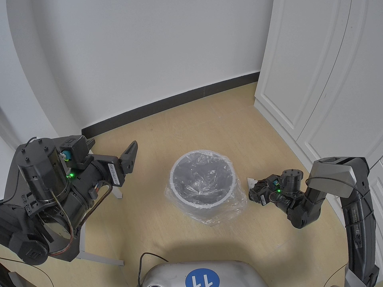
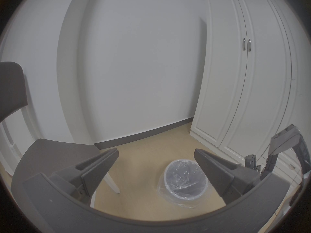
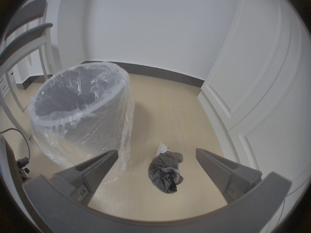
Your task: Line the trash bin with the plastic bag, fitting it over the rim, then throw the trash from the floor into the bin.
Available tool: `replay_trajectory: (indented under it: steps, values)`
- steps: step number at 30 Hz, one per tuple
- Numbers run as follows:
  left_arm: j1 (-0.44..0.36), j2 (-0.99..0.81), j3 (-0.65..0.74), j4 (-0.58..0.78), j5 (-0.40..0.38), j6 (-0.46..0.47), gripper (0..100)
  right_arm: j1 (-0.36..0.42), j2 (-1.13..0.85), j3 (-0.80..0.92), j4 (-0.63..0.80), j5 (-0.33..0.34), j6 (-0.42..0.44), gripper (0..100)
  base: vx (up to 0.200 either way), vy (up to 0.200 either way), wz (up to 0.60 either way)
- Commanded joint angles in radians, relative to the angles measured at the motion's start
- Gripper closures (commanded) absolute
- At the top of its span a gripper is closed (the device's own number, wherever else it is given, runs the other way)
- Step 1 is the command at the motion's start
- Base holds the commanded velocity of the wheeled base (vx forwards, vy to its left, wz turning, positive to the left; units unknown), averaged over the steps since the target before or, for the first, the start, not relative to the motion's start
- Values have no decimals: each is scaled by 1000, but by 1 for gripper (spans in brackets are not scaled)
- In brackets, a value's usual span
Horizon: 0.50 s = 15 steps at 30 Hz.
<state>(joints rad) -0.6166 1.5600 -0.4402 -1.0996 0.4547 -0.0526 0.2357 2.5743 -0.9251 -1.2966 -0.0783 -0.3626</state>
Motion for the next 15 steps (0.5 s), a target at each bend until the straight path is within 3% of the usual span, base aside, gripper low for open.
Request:
replay_trajectory:
  steps: [1,5,9,15]
  values:
    - [-41,9,3,0,4,-1,0,-30,-48,57,-40,-15,68,0,0,0,0]
    - [-41,22,5,0,2,-1,0,-33,34,-60,-15,-11,154,0,0,0,0]
    - [-43,34,8,0,4,-3,0,-33,34,-144,128,-18,295,0,0,0,0]
    - [-43,34,9,0,4,-4,0,-50,53,-201,165,-23,318,0,0,0,0]
